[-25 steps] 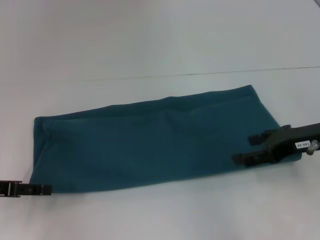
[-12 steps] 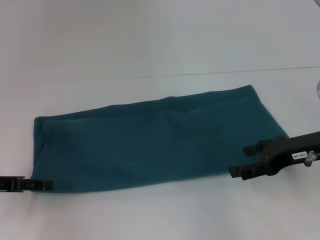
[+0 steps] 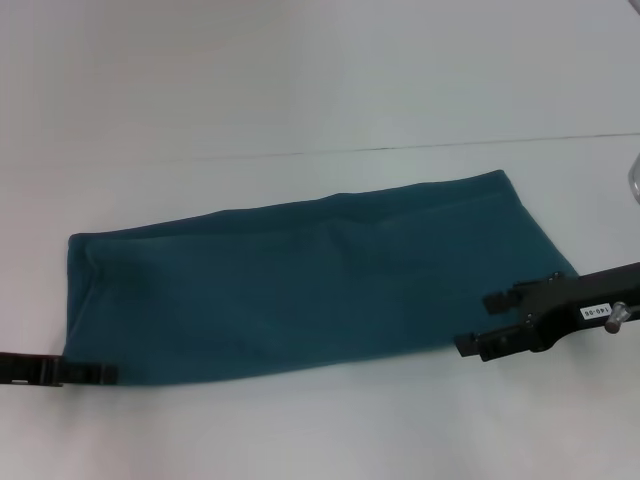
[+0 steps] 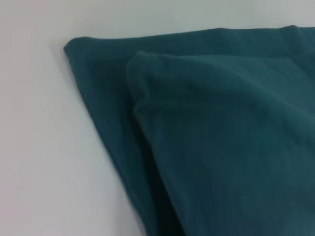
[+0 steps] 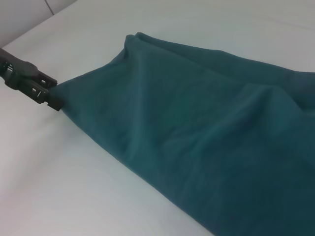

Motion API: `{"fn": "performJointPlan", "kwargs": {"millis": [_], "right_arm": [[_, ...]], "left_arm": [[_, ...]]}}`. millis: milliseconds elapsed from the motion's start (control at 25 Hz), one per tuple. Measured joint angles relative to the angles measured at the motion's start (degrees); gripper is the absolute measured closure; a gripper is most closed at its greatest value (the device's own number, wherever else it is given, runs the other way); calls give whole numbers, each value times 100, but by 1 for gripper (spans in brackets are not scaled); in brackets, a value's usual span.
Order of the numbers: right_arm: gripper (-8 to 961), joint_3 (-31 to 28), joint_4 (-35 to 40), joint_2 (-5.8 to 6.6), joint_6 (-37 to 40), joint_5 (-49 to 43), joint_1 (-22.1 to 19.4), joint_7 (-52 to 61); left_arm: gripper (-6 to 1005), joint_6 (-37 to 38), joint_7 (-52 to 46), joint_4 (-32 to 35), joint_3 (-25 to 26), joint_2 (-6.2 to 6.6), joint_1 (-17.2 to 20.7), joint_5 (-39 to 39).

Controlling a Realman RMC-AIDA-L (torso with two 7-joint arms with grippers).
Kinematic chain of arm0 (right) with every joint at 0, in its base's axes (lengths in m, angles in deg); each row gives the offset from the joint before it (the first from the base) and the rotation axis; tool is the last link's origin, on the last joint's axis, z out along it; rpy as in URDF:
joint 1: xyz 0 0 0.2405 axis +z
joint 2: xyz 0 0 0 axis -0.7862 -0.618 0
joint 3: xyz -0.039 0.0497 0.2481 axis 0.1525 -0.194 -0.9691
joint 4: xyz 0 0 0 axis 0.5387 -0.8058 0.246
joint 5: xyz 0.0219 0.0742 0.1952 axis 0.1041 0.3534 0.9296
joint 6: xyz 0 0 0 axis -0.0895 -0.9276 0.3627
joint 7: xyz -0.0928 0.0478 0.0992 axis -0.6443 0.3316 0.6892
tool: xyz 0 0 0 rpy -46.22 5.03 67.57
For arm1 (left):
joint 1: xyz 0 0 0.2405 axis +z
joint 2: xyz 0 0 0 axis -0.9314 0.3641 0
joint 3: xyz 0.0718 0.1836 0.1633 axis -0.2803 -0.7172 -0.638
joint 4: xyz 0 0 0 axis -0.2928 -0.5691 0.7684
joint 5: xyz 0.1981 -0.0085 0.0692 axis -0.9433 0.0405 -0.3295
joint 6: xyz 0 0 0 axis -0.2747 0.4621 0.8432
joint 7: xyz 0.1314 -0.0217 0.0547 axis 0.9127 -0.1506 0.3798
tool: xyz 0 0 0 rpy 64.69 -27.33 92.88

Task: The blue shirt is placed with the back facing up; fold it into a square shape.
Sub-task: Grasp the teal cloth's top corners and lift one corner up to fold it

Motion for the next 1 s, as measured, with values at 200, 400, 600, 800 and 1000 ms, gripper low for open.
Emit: {"fn": "performJointPlan", "kwargs": {"millis": [200,400,600,800,1000], "right_arm": [[33,0,-1,0,-23,0,8,22],[34,0,-5,0,-35,1,0,23],[35,0,-5,0,-36,0,-8,35],[45,0,-5,0,-36,0,-3,38],[44,0,-5,0,-36,0,12,37]], "left_arm": [[150,-31,17,-17,-1,-38,-46,5],[292,-55,-11,-49,-1,-41,-114,10],[479,-48,-31,-60,-1,-39,-146,6],[612,-44,-32,-67,19,-37,-153,43],[794,-62,-30,-93,39,-41,-161,87]]}}
